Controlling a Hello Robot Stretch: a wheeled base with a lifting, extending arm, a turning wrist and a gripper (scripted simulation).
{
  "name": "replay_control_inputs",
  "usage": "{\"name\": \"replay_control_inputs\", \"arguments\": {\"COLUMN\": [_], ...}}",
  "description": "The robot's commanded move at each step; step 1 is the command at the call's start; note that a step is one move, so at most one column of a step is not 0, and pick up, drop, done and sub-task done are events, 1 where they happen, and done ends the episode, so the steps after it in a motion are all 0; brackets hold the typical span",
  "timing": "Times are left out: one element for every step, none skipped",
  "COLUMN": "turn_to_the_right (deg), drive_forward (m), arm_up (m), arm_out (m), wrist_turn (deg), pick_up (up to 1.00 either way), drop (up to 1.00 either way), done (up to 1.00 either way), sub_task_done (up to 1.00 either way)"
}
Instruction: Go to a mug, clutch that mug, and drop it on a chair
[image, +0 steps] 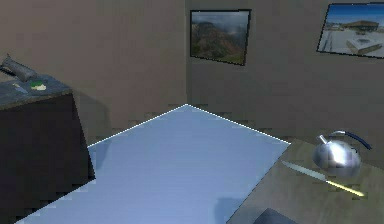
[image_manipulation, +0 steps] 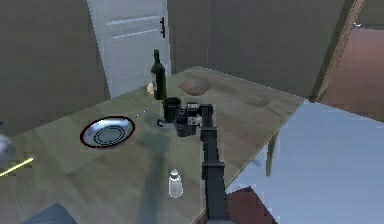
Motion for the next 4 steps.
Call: {"name": "replay_control_inputs", "arguments": {"turn_to_the_right": [0.0, 0.0, 0.0, 0.0], "drive_forward": [0.0, 0.0, 0.0, 0.0], "arm_up": [0.22, 0.0, 0.0, 0.0], "arm_out": [0.0, 0.0, 0.0, 0.0], "wrist_turn": [0.0, -45.0, -45.0, -21.0], "pick_up": [0.0, 0.0, 0.0, 0.0], "drop": [0.0, 0.0, 0.0, 0.0], "done": [0.0, 0.0, 0.0, 0.0], "sub_task_done": [0.0, 0.0, 0.0, 0.0]}}
